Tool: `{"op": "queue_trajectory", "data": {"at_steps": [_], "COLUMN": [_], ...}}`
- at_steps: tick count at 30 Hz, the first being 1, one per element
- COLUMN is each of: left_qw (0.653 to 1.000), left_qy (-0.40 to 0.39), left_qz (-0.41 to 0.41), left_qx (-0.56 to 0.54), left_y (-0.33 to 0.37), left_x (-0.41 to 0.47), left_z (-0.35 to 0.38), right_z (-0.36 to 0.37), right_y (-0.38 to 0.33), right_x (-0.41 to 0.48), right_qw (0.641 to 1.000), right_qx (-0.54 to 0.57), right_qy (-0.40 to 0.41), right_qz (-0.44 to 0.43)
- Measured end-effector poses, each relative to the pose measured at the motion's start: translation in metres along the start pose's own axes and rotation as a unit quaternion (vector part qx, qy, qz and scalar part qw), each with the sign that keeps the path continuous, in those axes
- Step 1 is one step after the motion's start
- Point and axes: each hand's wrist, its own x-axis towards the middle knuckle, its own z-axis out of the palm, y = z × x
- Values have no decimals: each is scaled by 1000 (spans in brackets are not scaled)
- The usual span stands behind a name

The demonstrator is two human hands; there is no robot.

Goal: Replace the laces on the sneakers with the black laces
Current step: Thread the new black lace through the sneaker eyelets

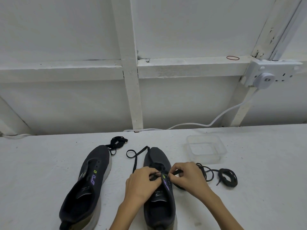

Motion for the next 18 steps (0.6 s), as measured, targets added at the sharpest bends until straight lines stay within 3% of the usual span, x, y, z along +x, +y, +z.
{"op": "queue_trajectory", "data": {"at_steps": [12,18], "left_qw": [998,997], "left_qy": [27,34], "left_qz": [3,10], "left_qx": [-48,-66], "left_y": [-1,-1], "left_x": [-3,-4], "left_z": [11,14], "right_z": [-7,-12], "right_y": [-2,-7], "right_x": [10,21], "right_qw": [995,989], "right_qx": [-52,-4], "right_qy": [-69,-137], "right_qz": [-46,-45]}}
